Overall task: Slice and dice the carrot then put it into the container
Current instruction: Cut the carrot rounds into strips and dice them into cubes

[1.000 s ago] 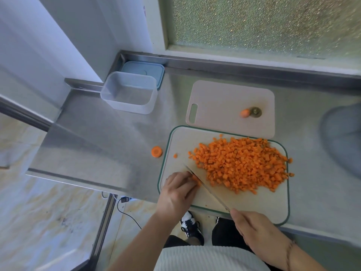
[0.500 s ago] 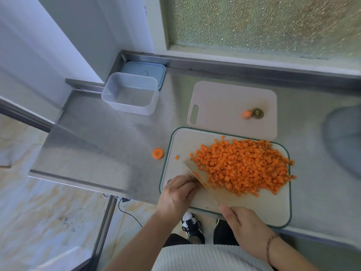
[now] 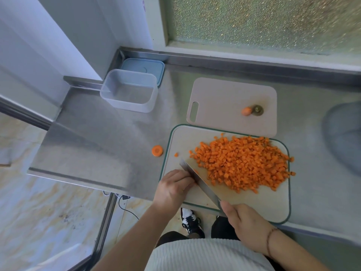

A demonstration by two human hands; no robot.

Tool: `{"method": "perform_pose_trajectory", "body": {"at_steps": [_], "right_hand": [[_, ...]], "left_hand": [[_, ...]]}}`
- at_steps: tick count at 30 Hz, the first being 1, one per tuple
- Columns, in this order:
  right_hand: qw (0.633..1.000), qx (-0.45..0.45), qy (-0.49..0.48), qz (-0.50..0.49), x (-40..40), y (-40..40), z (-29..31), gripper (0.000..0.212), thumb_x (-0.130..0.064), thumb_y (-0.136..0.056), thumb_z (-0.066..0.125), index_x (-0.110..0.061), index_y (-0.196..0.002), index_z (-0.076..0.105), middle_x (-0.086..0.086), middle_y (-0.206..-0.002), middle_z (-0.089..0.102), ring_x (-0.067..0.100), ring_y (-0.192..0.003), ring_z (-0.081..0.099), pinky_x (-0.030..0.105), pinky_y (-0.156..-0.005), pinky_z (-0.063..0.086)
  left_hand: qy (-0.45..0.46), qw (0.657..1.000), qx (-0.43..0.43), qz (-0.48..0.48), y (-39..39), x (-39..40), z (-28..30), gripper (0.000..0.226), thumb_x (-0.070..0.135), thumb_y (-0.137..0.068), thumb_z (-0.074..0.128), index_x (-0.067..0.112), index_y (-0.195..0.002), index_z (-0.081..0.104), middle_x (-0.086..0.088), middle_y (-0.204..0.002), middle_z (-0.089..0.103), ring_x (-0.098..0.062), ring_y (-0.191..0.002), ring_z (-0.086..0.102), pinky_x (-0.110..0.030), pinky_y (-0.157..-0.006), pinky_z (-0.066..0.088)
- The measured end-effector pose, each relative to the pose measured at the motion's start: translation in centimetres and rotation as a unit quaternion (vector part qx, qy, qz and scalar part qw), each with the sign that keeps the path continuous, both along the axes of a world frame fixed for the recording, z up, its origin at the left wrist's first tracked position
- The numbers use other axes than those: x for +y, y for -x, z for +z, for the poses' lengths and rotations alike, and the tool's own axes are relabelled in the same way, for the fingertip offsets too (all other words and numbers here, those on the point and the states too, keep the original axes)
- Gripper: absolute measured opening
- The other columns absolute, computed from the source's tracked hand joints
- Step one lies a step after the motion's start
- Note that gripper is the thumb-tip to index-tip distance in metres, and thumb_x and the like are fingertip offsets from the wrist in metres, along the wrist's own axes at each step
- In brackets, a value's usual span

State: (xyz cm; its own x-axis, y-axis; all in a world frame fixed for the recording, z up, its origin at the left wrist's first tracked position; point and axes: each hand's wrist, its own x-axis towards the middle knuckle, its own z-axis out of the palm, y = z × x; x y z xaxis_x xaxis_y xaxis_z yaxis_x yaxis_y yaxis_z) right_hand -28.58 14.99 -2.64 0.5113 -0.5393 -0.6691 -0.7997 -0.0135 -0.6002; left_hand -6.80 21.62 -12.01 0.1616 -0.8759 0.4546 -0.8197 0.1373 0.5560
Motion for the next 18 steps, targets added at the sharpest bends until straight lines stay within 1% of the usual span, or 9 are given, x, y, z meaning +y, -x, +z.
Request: {"method": "perform_pose_trajectory", "body": {"at_steps": [1, 3, 5, 6, 7, 9, 10, 14, 18], "right_hand": [[1.0, -0.001, 0.0, 0.004, 0.0, -0.3, -0.1, 0.065, -0.076, -0.079, 0.014, -0.019, -0.059, 0.036, -0.005, -0.051, 0.037, 0.011, -0.052, 0.038, 0.029, -0.058, 0.039], [1.0, -0.015, -0.016, -0.008, 0.5, -0.4, 0.1, 0.072, -0.085, -0.074, 0.016, -0.018, -0.058, 0.039, -0.002, -0.052, 0.041, 0.01, -0.055, 0.042, 0.034, -0.063, 0.043], [0.996, -0.037, -0.028, -0.073, 0.9, 0.0, 0.3, 0.088, -0.095, -0.064, 0.023, -0.01, -0.058, 0.048, 0.015, -0.059, 0.055, 0.014, -0.065, 0.049, 0.035, -0.072, 0.048], [0.993, -0.044, -0.042, -0.101, 1.0, 0.3, 0.7, 0.089, -0.091, -0.065, 0.027, -0.005, -0.059, 0.051, 0.025, -0.066, 0.059, 0.017, -0.069, 0.051, 0.034, -0.073, 0.048], [0.99, -0.05, -0.057, -0.117, 0.9, 0.5, 1.1, 0.08, -0.081, -0.07, 0.031, -0.005, -0.058, 0.051, 0.028, -0.065, 0.057, 0.019, -0.07, 0.05, 0.032, -0.07, 0.047], [0.987, -0.062, -0.079, -0.123, 0.4, 0.7, 1.7, 0.058, -0.065, -0.077, 0.033, -0.013, -0.054, 0.044, 0.015, -0.054, 0.043, 0.021, -0.06, 0.043, 0.025, -0.055, 0.038], [0.989, -0.068, -0.077, -0.107, 0.1, 0.8, 1.8, 0.056, -0.064, -0.081, 0.031, -0.016, -0.053, 0.038, 0.008, -0.051, 0.037, 0.02, -0.054, 0.038, 0.024, -0.051, 0.033], [0.997, -0.042, -0.015, -0.058, -0.9, 1.0, 0.7, 0.061, -0.068, -0.085, 0.024, -0.016, -0.057, 0.036, -0.004, -0.046, 0.034, 0.011, -0.046, 0.036, 0.031, -0.056, 0.035], [0.999, -0.03, -0.028, -0.033, -1.2, 1.0, 0.6, 0.061, -0.071, -0.083, 0.024, -0.017, -0.057, 0.037, -0.007, -0.045, 0.035, 0.011, -0.046, 0.036, 0.03, -0.058, 0.037]], "left_hand": [[-0.003, 1.0, 0.003, 0.005, -0.1, 0.0, 0.0, 0.02, 0.016, -0.094, 0.065, 0.008, -0.081, 0.078, -0.001, -0.09, 0.074, -0.016, -0.084, 0.065, -0.033, -0.073, 0.056], [-0.012, 1.0, 0.008, 0.007, -0.3, 0.1, 0.0, 0.019, 0.017, -0.094, 0.065, 0.009, -0.083, 0.078, 0.0, -0.092, 0.074, -0.017, -0.085, 0.065, -0.033, -0.074, 0.056], [-0.016, 1.0, 0.004, 0.006, -0.4, 0.2, 0.0, 0.018, 0.017, -0.094, 0.065, 0.009, -0.083, 0.078, 0.0, -0.091, 0.072, -0.018, -0.084, 0.064, -0.034, -0.073, 0.055], [-0.018, 1.0, 0.002, 0.009, -0.5, 0.1, 0.0, 0.018, 0.017, -0.094, 0.066, 0.009, -0.082, 0.078, 0.0, -0.09, 0.072, -0.018, -0.083, 0.064, -0.034, -0.073, 0.055], [-0.019, 1.0, 0.002, 0.012, -0.6, 0.1, 0.0, 0.019, 0.018, -0.094, 0.066, 0.009, -0.082, 0.077, -0.001, -0.089, 0.071, -0.02, -0.082, 0.063, -0.035, -0.072, 0.054], [-0.018, 1.0, 0.004, 0.015, -0.7, 0.0, 0.0, 0.018, 0.019, -0.093, 0.067, 0.009, -0.082, 0.077, -0.002, -0.089, 0.07, -0.022, -0.08, 0.062, -0.036, -0.071, 0.054], [-0.019, 1.0, 0.003, 0.013, -0.7, -0.1, 0.0, 0.017, 0.019, -0.093, 0.068, 0.008, -0.083, 0.077, -0.003, -0.09, 0.069, -0.022, -0.081, 0.062, -0.036, -0.071, 0.055], [-0.026, 0.999, 0.003, -0.025, -1.1, -0.4, 0.3, 0.015, 0.019, -0.094, 0.067, 0.008, -0.09, 0.076, -0.004, -0.098, 0.068, -0.022, -0.086, 0.062, -0.035, -0.076, 0.054], [-0.031, 0.997, -0.019, -0.063, -1.7, -0.9, 0.2, 0.017, 0.018, -0.096, 0.064, 0.009, -0.09, 0.077, -0.005, -0.099, 0.07, -0.023, -0.083, 0.064, -0.034, -0.073, 0.056]]}}
